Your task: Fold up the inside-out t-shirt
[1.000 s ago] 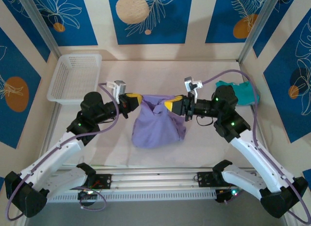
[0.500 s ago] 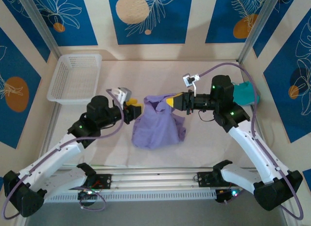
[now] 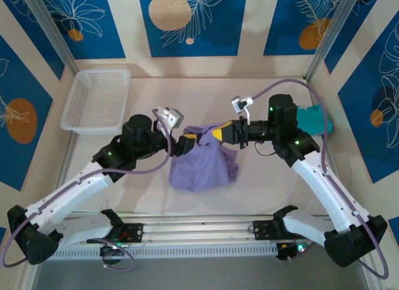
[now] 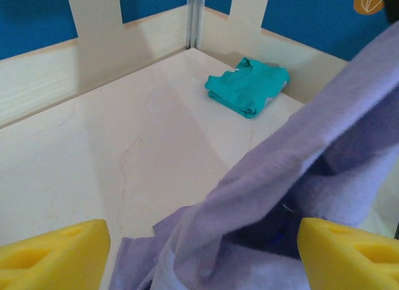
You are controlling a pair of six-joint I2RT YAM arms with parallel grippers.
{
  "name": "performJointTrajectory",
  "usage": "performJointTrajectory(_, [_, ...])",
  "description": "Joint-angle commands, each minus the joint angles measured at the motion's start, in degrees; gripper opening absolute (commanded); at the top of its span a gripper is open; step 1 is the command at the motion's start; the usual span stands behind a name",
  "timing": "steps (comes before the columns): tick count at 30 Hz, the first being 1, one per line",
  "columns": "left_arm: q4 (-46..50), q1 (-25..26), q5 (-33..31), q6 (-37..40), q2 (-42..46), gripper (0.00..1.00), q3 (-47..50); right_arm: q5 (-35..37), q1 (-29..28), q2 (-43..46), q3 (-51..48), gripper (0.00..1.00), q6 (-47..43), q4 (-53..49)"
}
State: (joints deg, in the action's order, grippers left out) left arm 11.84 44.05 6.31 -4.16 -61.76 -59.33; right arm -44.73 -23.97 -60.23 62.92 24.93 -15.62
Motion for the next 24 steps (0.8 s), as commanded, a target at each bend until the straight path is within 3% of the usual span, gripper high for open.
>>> performJointTrajectory(1, [3.3,0.5,3.5,2.4,-2.7,0.8,-4.1,-2.0,0.2,0.1,1.9,0.0,-2.4,-2.0])
performJointTrajectory(4, [4.4,0.5,5.6,3.0,-5.7,0.78,-6.1,-2.3,0.2,0.1,1.9,0.0,-3.2,-2.7])
performJointTrajectory(7, [5.7,0.4,4.1,3.2,-8.8,0.7,-8.1,-2.7,0.3,0.3,2.1,0.0,-4.9,-4.3])
performJointTrajectory(11, [5.8,0.2,8.1,3.3,-12.6,0.61,-10.3,-3.9,0.3,0.8,1.0,0.0,-6.6,-4.5])
performJointTrajectory(13, [5.8,0.3,9.5,2.8,-14.2,0.54,-11.2,-3.7,0.4,1.0,0.6,0.0,-7.3,-4.7])
performJointTrajectory(16, [4.2,-0.4,13.0,0.9,-15.1,0.36,-11.5,-2.6,0.8,1.7,-0.4,0.0,-8.3,-5.0])
performJointTrajectory(18, [2.6,-1.2,16.1,-2.1,-14.1,0.14,-11.2,0.5,1.7,2.5,-1.1,0.0,-8.2,-6.1])
performJointTrajectory(20, [-1.1,-2.2,20.8,-6.7,-11.6,0.0,-8.8,7.4,2.7,3.2,-1.4,0.0,-7.0,-8.2])
performJointTrajectory(24, [-12.6,-3.5,28.3,-17.1,-5.0,0.0,-2.4,22.9,2.8,3.7,-1.7,0.0,-5.2,-11.0])
